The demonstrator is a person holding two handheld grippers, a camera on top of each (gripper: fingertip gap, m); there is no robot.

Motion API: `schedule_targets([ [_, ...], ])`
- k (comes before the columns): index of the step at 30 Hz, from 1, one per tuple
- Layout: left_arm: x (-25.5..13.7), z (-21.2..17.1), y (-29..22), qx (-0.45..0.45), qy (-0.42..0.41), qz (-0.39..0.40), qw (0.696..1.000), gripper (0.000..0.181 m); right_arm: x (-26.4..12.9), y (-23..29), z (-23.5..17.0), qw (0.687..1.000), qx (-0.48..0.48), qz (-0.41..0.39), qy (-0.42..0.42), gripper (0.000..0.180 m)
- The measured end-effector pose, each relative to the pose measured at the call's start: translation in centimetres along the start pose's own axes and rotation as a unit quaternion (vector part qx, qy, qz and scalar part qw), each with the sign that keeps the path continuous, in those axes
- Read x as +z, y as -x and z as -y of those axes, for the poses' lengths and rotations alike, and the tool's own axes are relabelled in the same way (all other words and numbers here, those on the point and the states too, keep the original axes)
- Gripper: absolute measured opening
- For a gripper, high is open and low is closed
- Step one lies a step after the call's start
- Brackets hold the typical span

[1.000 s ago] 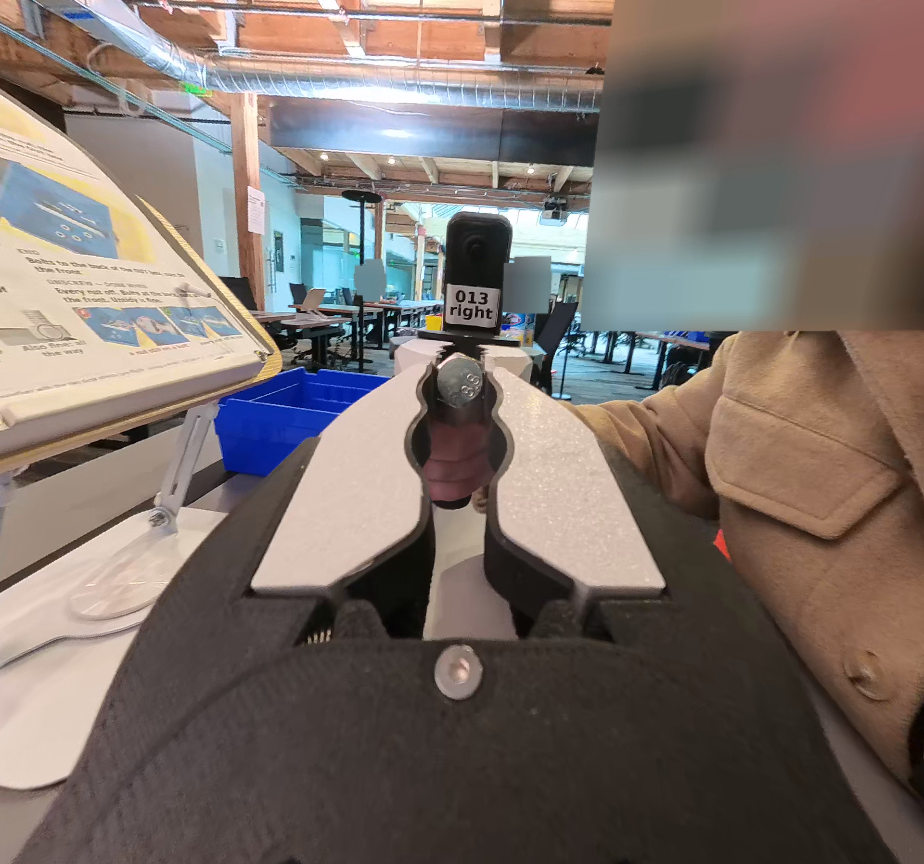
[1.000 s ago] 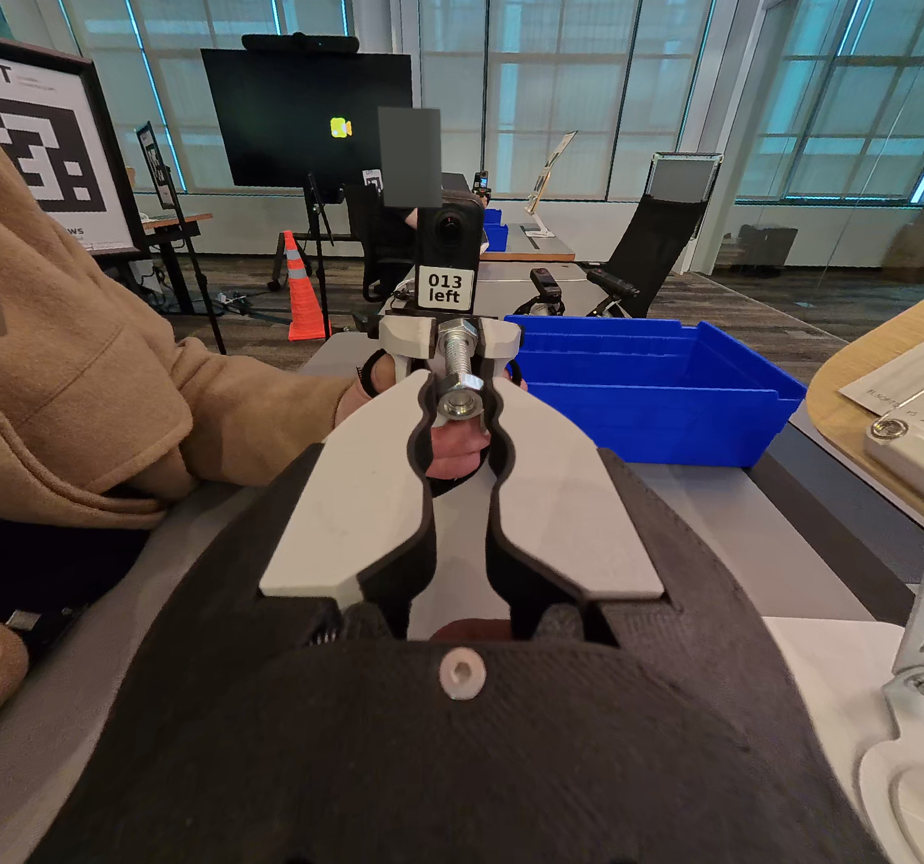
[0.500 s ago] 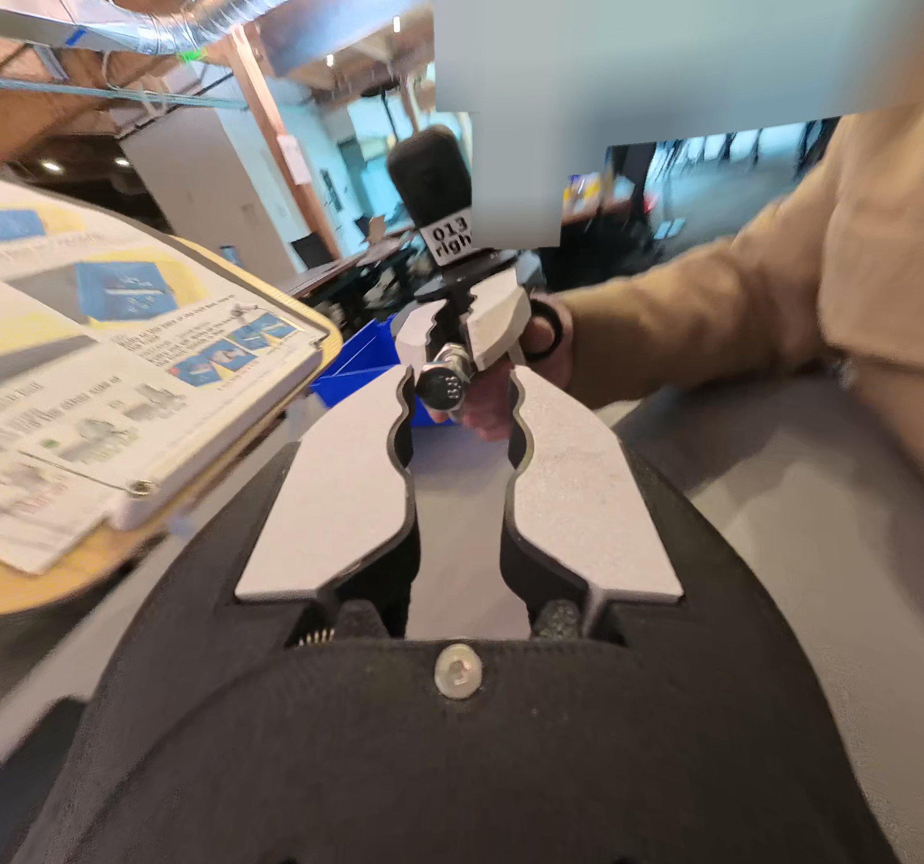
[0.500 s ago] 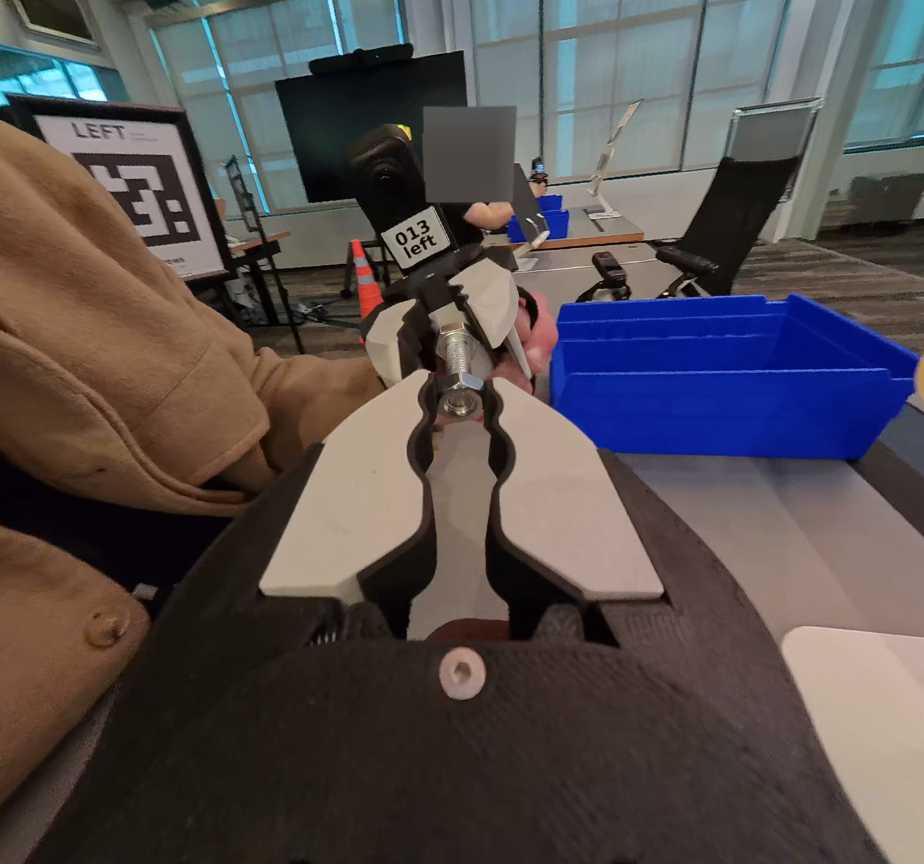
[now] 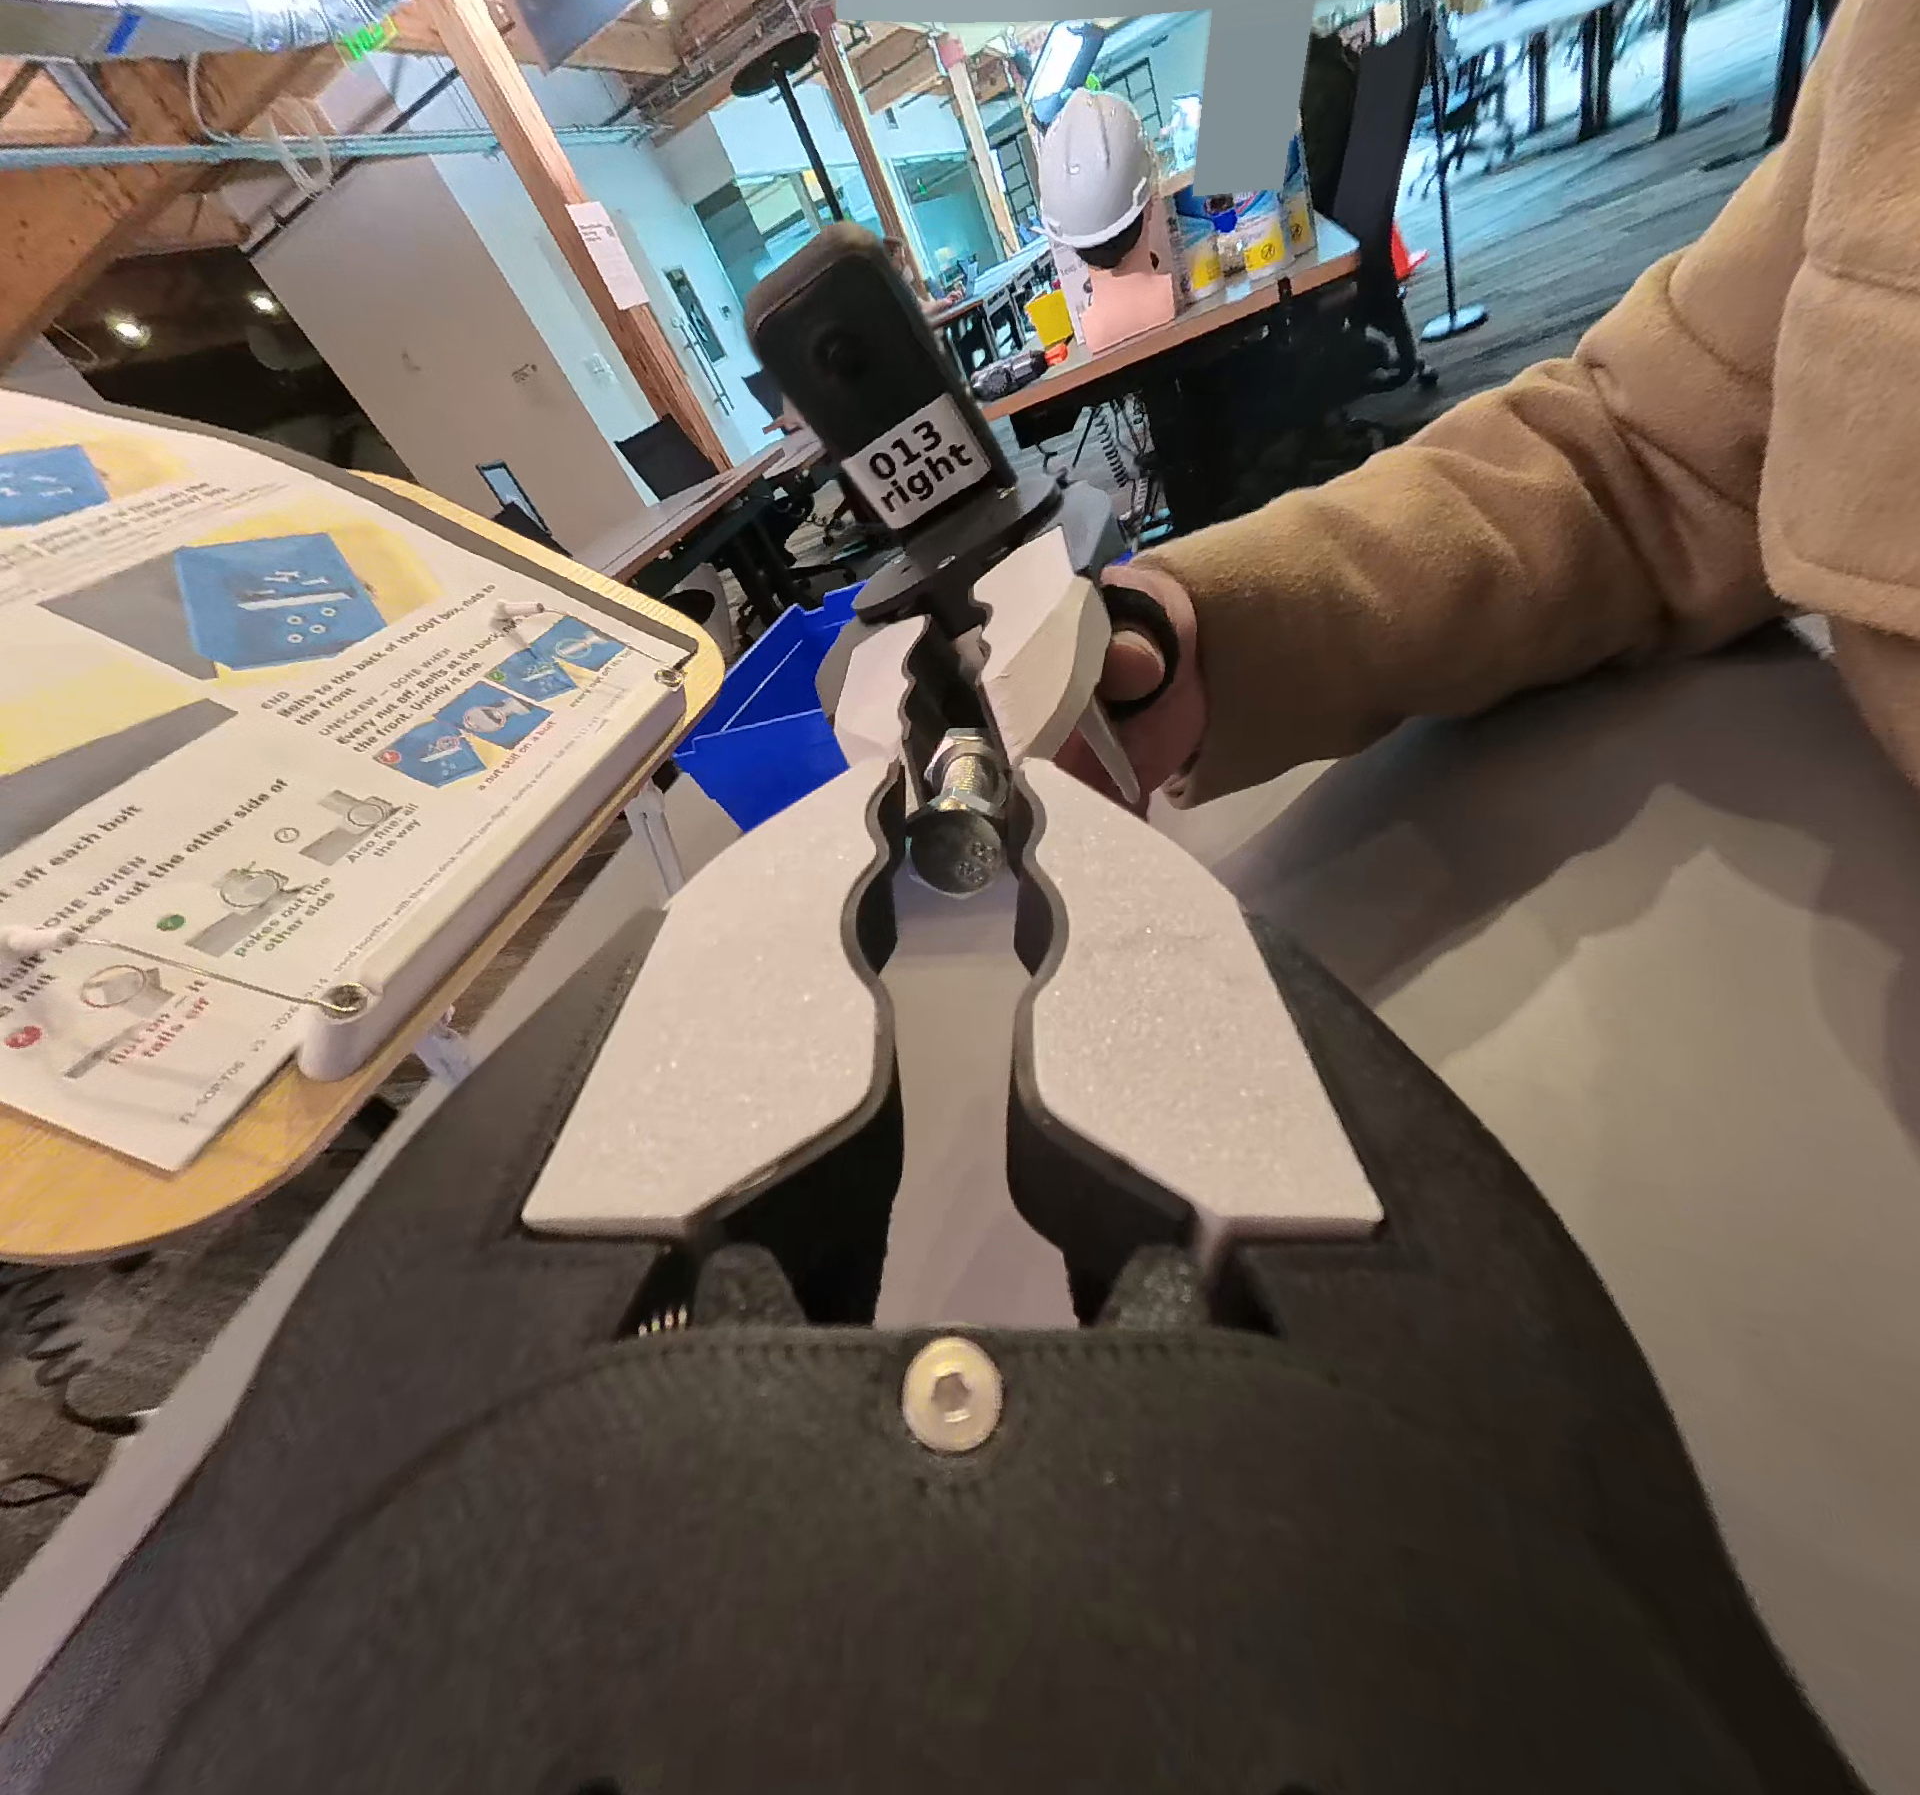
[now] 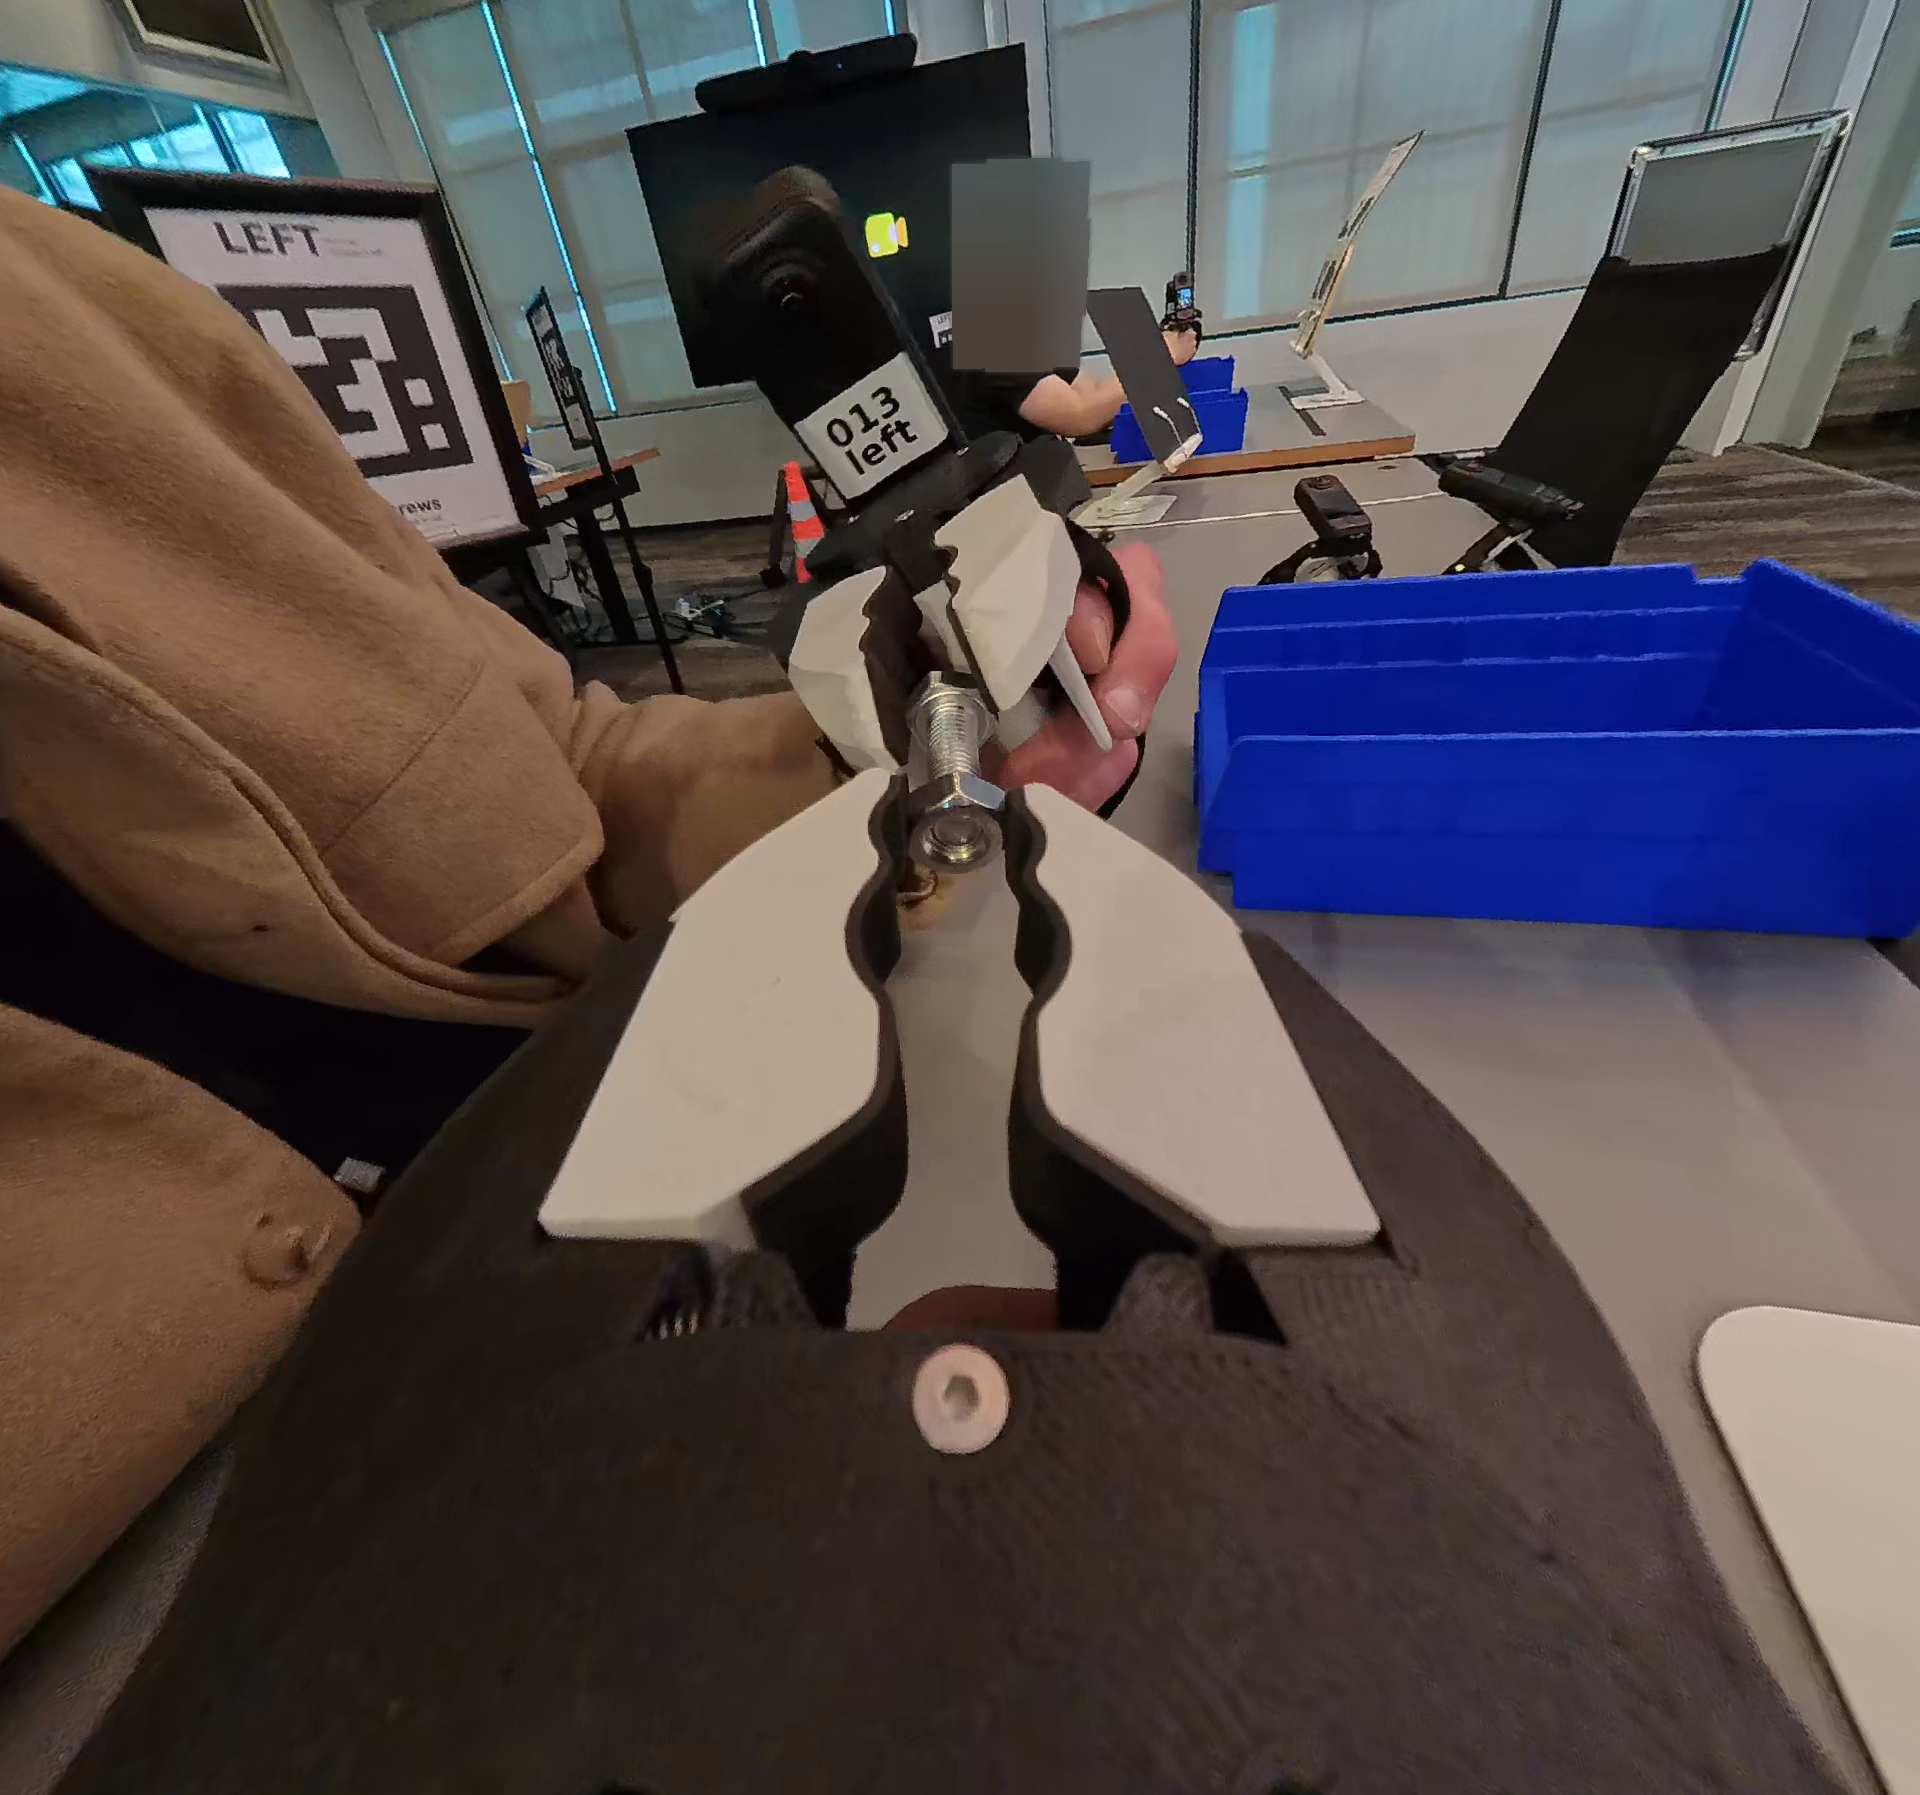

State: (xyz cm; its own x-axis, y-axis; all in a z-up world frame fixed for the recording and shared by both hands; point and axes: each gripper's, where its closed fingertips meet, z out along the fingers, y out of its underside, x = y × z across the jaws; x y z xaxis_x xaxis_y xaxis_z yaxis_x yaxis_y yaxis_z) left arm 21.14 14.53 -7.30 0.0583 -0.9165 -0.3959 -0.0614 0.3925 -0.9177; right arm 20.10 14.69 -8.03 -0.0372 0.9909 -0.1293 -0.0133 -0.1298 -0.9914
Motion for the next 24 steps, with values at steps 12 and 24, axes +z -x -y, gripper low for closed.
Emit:
schedule_targets([
  [12,0.1,-0.9,1.5,-0.311,-0.082,-0.08,0.944,0.017,-0.3,-1.6,-0.3,0.951,-0.256,-0.151,0.087,0.018],
  [24,-0.1,-1.2,1.7,-0.379,-0.117,-0.105,0.912,0.017,-0.2,-1.9,-0.5,0.921,-0.325,-0.186,0.11,0.018],
])
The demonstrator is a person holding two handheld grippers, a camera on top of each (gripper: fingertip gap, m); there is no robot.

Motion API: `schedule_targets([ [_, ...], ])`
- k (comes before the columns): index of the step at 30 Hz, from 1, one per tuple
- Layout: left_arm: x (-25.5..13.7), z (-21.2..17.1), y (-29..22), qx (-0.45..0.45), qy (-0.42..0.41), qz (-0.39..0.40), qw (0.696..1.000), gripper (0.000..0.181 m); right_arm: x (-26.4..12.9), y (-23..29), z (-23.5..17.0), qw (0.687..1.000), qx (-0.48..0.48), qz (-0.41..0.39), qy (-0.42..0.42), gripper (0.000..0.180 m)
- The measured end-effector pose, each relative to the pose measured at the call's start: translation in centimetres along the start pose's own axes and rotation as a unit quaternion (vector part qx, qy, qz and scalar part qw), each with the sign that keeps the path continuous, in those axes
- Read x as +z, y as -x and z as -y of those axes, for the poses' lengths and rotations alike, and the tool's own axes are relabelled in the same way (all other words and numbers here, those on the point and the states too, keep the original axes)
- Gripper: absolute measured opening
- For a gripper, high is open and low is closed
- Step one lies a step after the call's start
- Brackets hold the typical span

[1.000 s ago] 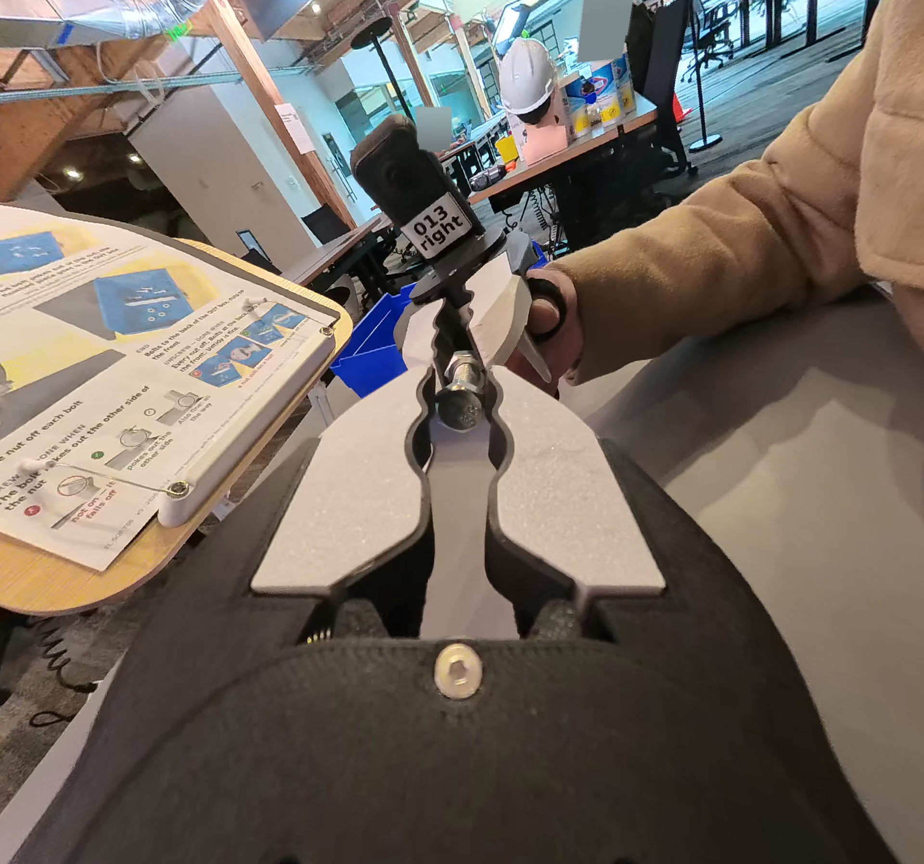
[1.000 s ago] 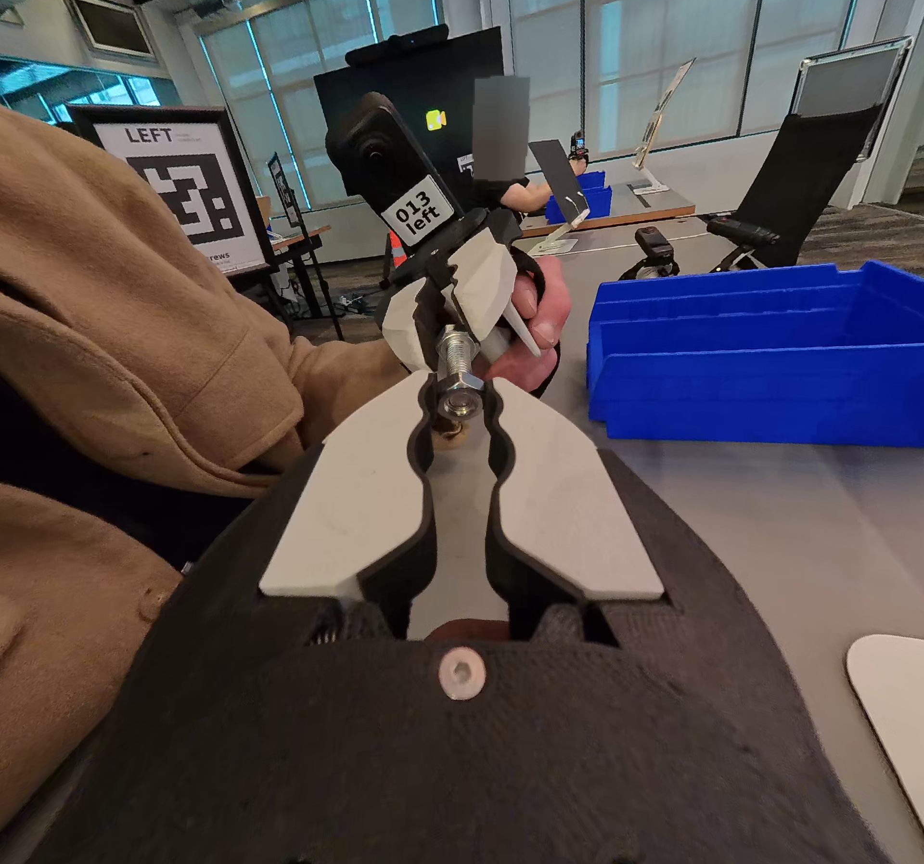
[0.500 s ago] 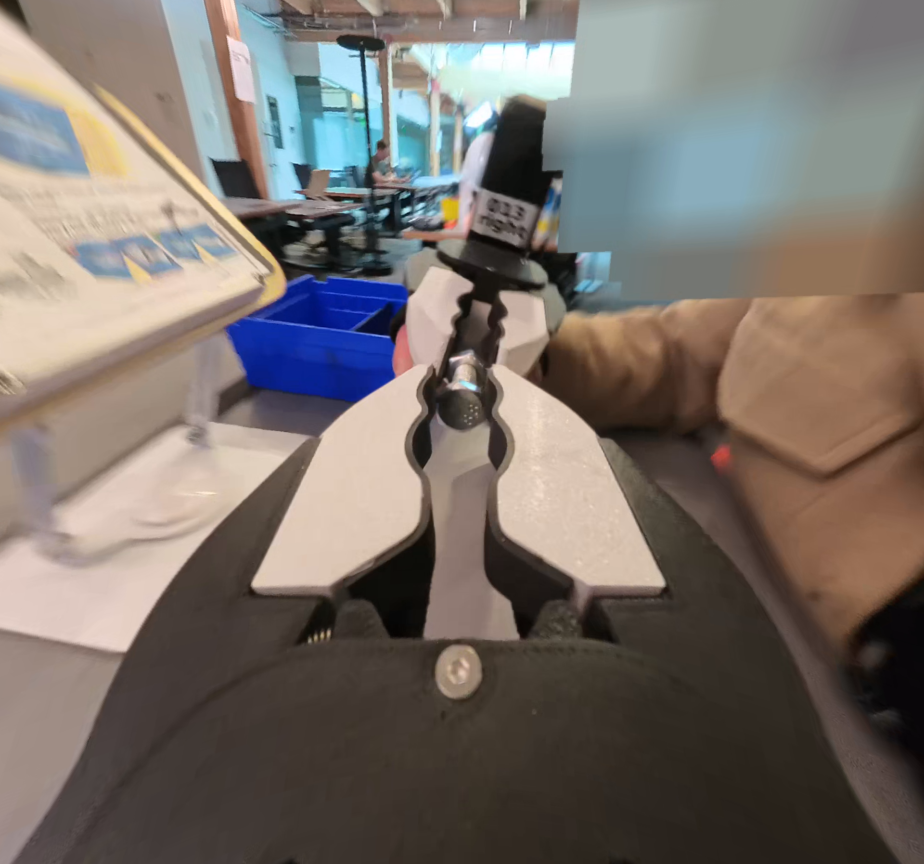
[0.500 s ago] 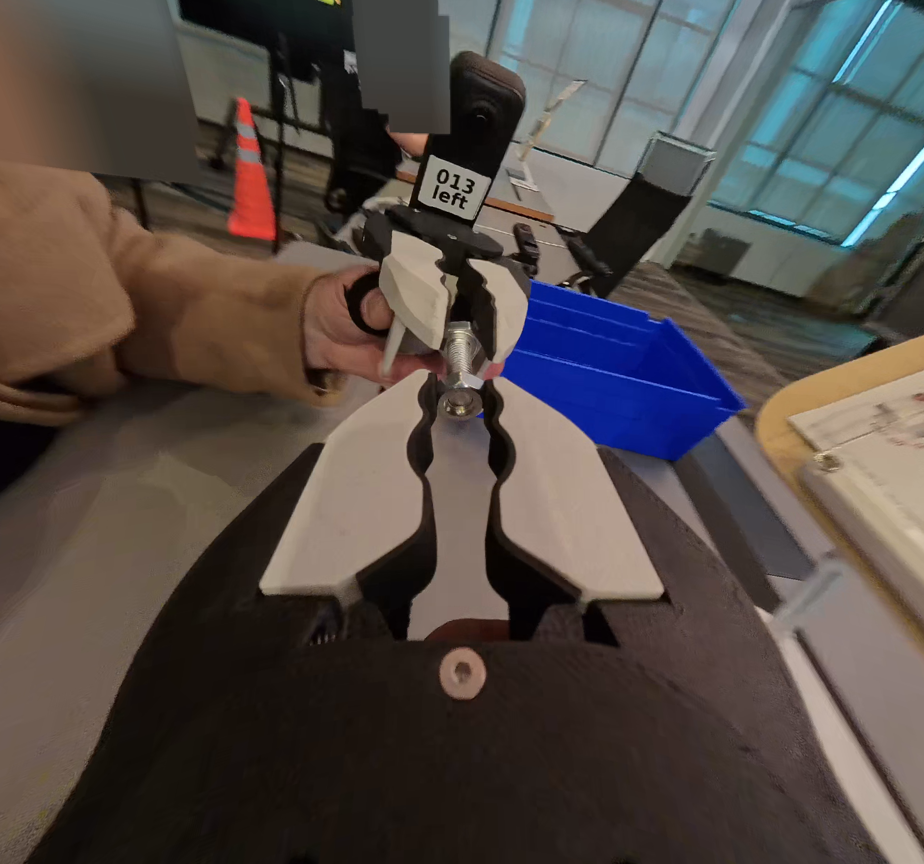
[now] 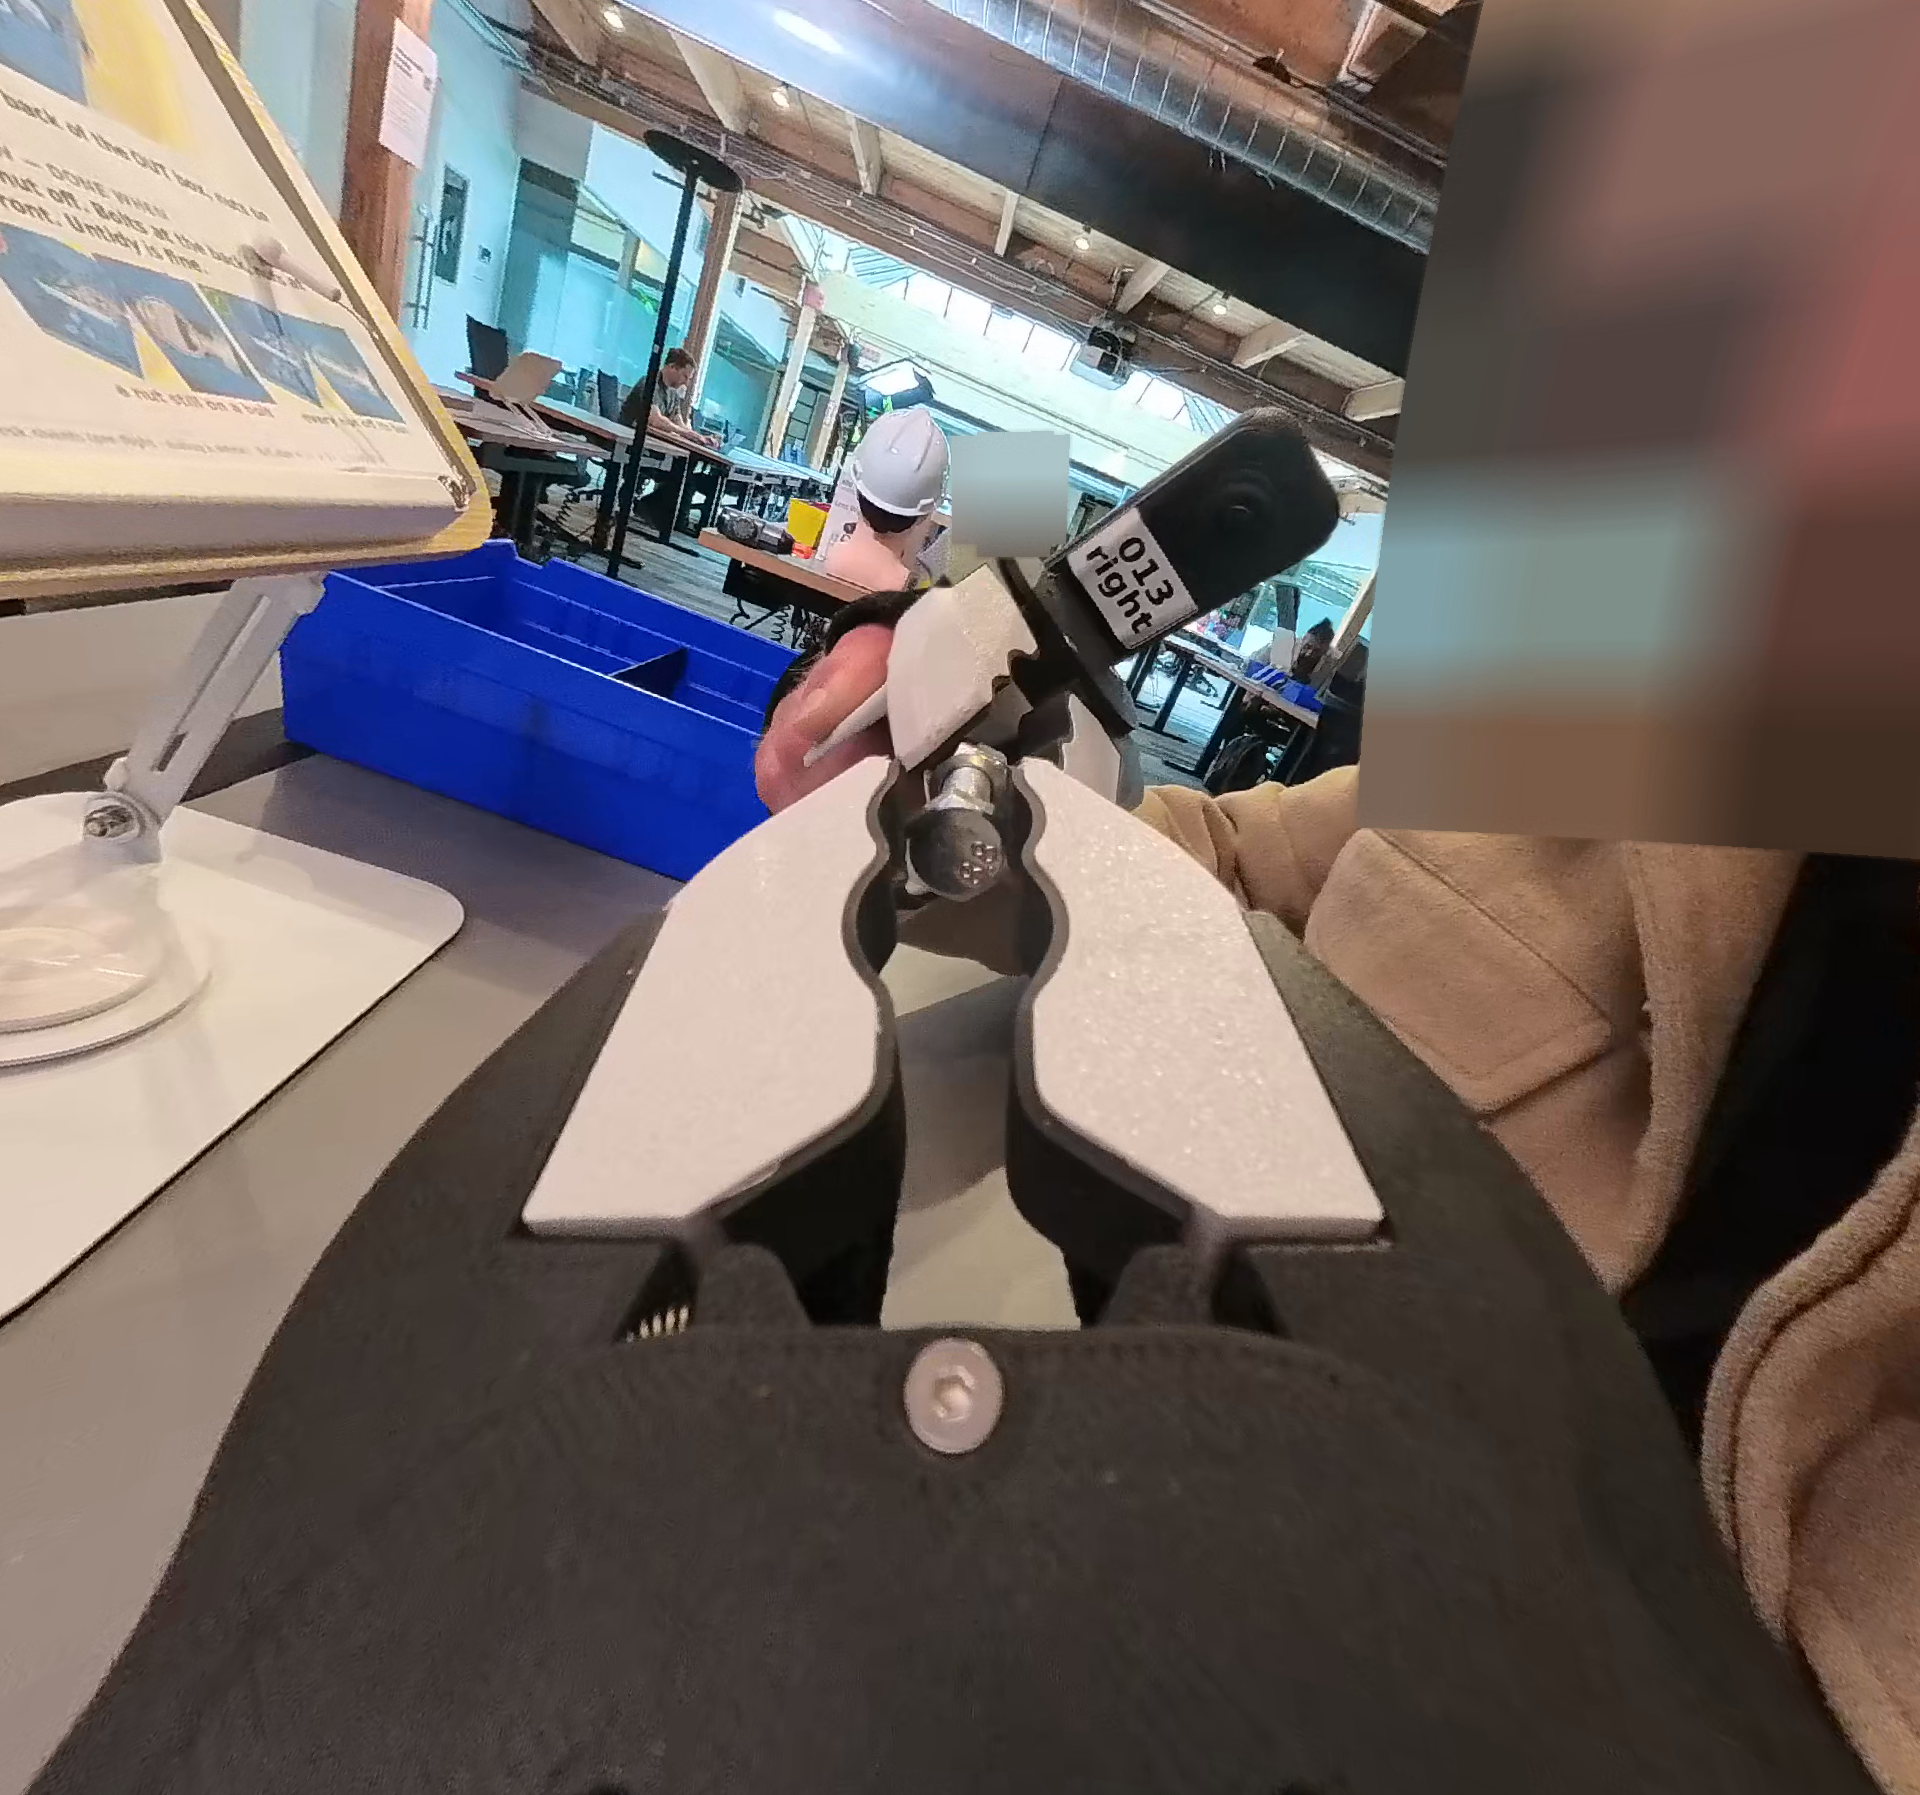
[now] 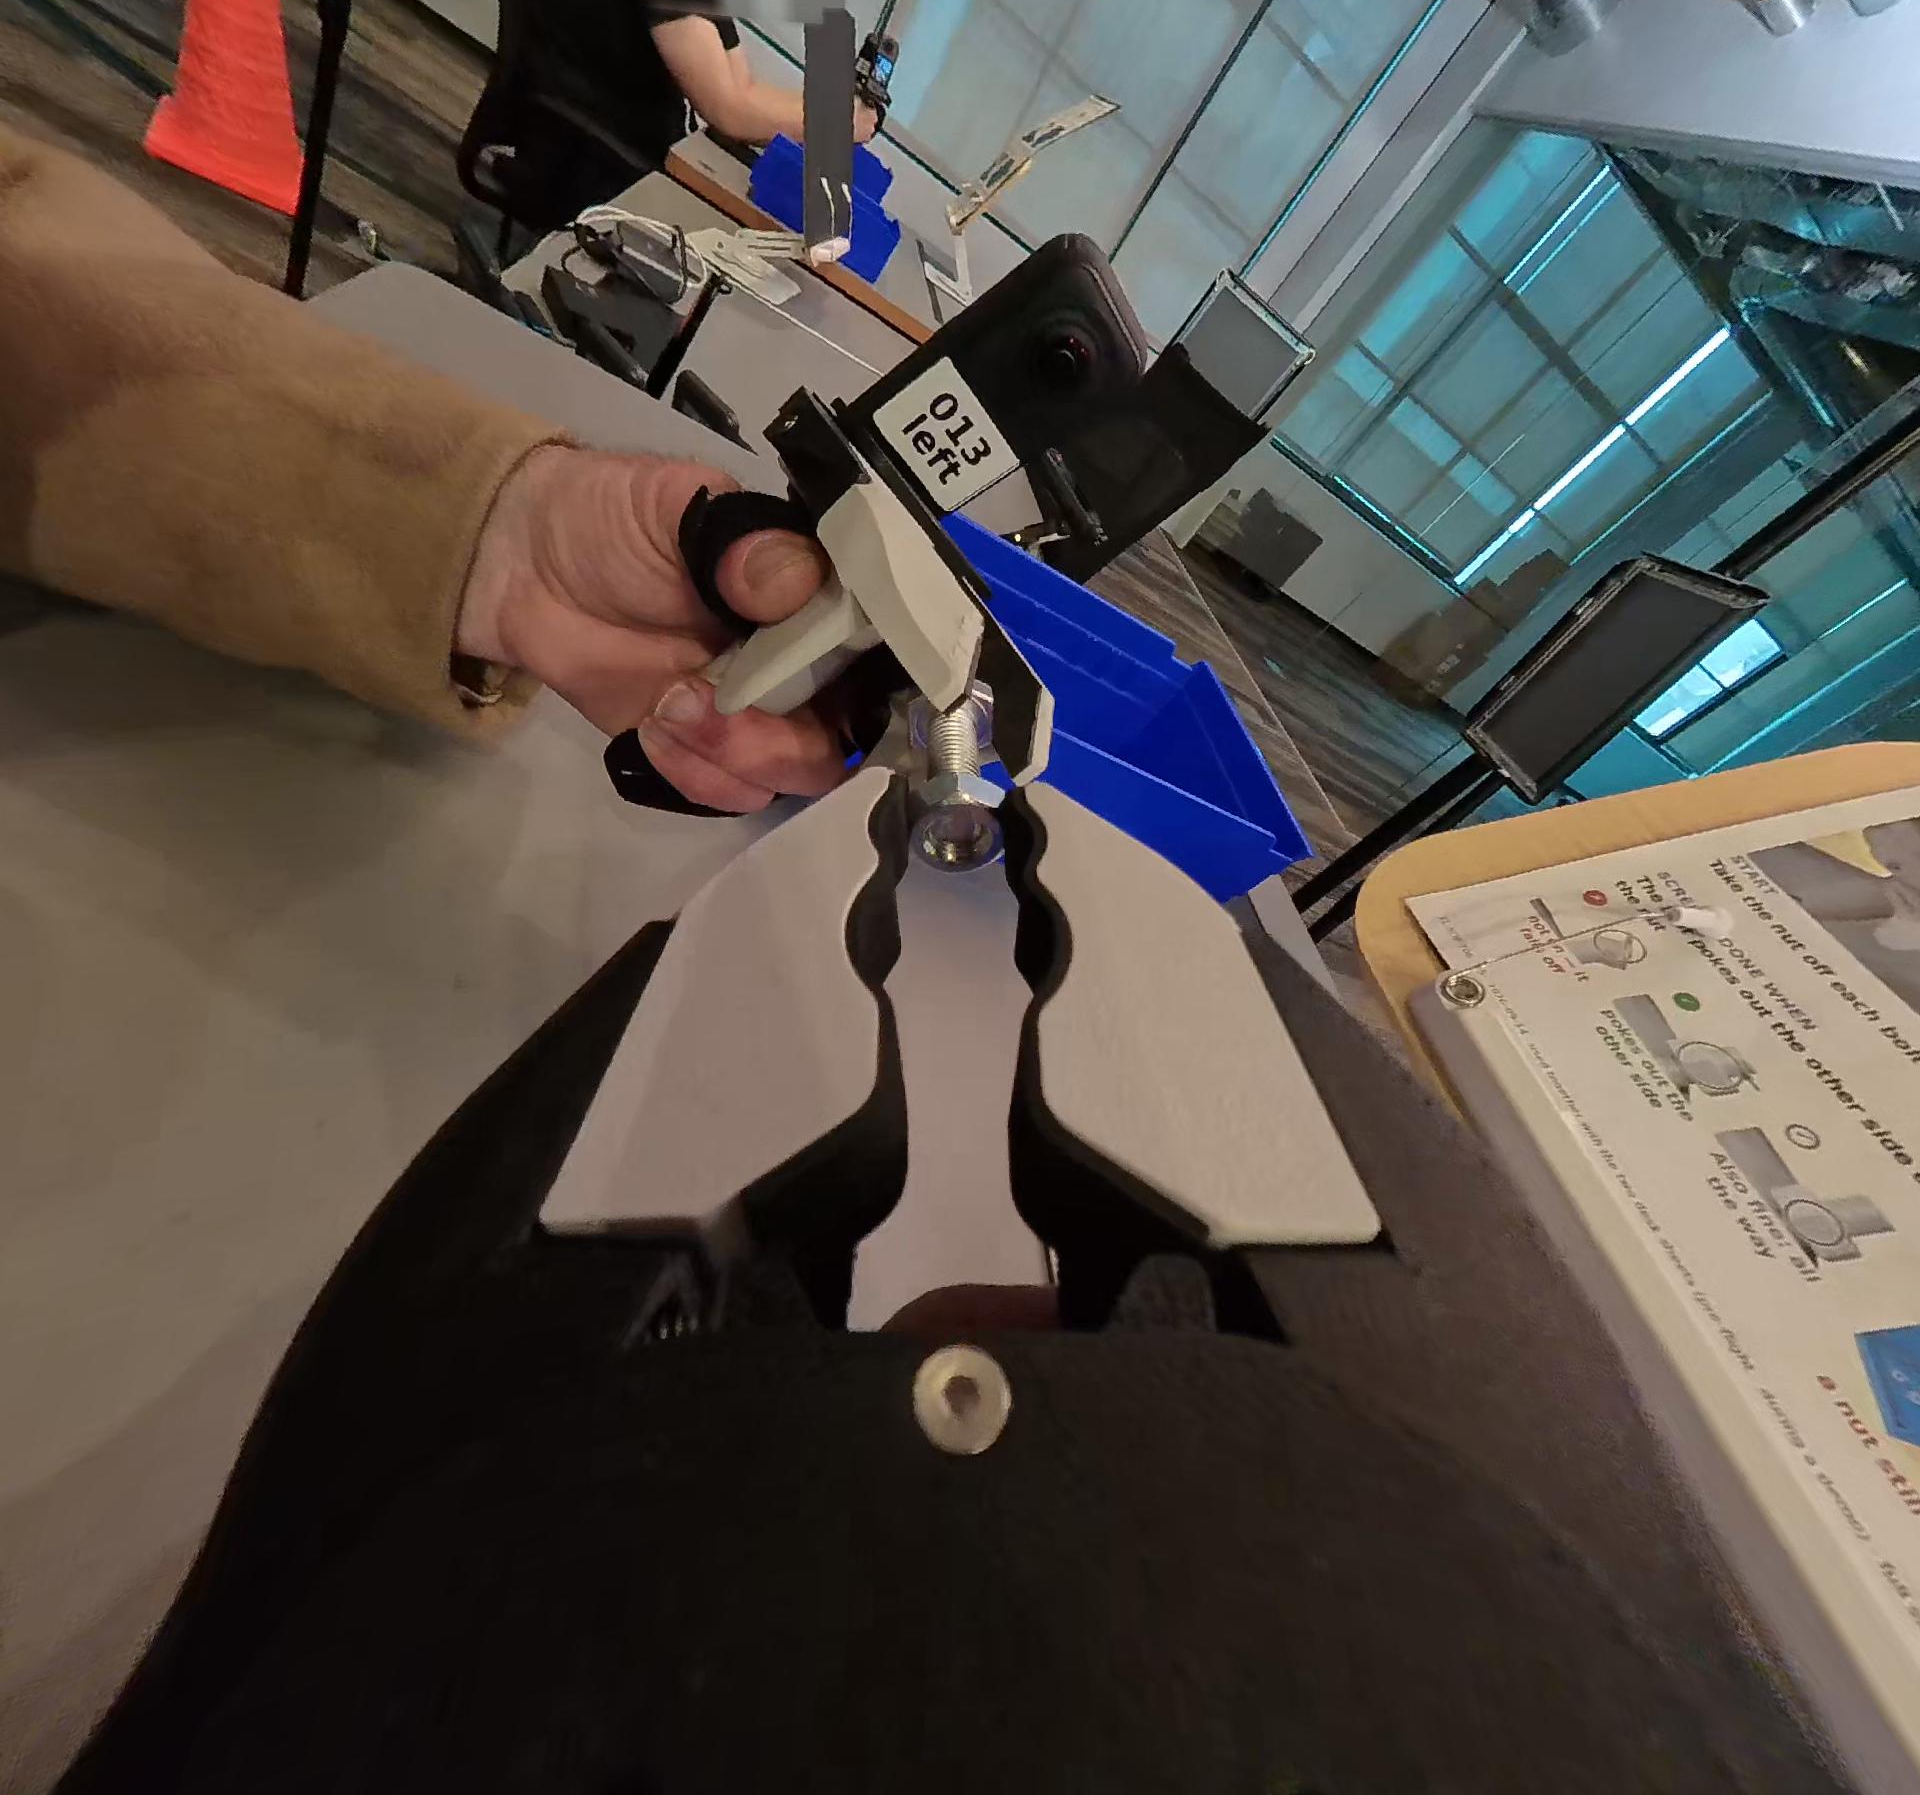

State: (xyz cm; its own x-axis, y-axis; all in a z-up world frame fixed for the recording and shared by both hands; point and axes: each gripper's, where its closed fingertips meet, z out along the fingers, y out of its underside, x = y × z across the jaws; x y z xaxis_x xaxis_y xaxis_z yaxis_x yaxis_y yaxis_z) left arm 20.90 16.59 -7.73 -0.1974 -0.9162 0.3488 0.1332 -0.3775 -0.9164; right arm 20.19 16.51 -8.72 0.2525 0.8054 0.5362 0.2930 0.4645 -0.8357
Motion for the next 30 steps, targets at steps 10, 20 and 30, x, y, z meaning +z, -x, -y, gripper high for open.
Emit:
schedule_targets([
  [10,0.0,0.6,-0.2,0.03,-0.014,0.003,0.999,0.023,0.0,-0.1,0.2,0.999,0.027,0.002,-0.016,0.018],
  [20,0.3,-0.1,-0.1,0.159,0.048,0.057,0.984,0.04,-0.4,-0.5,0.8,0.985,0.151,0.045,-0.074,0.018],
  [30,0.7,-0.6,-1.0,0.293,0.085,0.09,0.948,0.032,-0.3,0.7,0.5,0.935,0.298,0.149,-0.121,0.018],
])
